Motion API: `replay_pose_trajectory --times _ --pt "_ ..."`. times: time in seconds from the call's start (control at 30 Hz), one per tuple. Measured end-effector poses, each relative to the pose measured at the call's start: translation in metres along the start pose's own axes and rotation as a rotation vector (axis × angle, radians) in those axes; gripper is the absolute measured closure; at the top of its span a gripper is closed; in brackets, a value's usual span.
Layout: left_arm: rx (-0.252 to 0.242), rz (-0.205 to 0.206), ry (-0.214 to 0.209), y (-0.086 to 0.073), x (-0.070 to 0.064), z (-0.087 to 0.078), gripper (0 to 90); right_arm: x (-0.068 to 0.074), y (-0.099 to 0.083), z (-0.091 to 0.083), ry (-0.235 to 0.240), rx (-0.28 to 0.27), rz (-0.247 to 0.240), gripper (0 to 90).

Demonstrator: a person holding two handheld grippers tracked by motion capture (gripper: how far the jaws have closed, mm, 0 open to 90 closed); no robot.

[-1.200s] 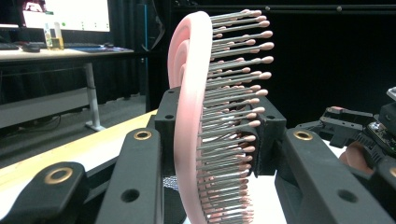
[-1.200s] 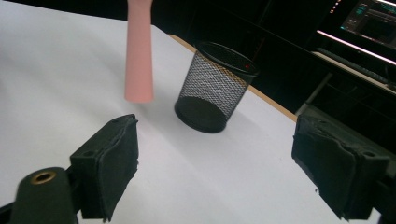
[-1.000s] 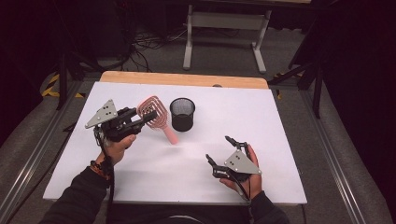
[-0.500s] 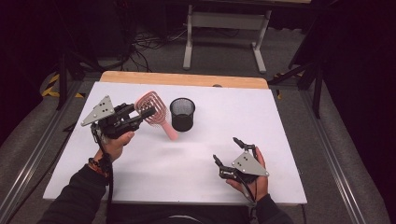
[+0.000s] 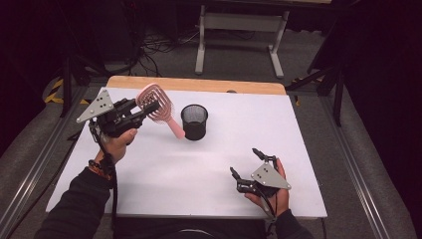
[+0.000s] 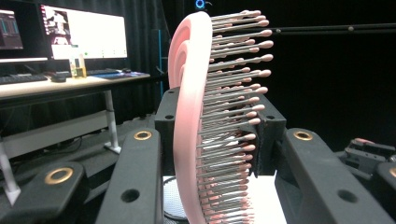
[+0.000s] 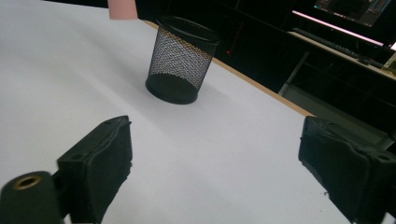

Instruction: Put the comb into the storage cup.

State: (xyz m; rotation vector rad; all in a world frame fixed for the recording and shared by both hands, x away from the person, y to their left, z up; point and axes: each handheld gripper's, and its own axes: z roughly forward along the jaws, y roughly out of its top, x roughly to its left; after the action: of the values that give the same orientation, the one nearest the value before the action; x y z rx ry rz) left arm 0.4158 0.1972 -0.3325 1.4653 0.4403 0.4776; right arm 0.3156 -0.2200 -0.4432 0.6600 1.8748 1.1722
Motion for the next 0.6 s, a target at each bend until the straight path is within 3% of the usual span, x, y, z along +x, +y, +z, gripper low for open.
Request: replay_pose_trajectory --times 0.33,0.6 --pt "-0.004 0.036 0.003 0.024 0.004 0.012 63.8 0.002 -0.003 0.004 0.013 0.025 -0.008 4.1" --pt "-0.003 0.053 -0.009 0.032 0.003 0.025 63.7 0.0 -0.003 0.004 -0.006 0.012 0.003 4.1"
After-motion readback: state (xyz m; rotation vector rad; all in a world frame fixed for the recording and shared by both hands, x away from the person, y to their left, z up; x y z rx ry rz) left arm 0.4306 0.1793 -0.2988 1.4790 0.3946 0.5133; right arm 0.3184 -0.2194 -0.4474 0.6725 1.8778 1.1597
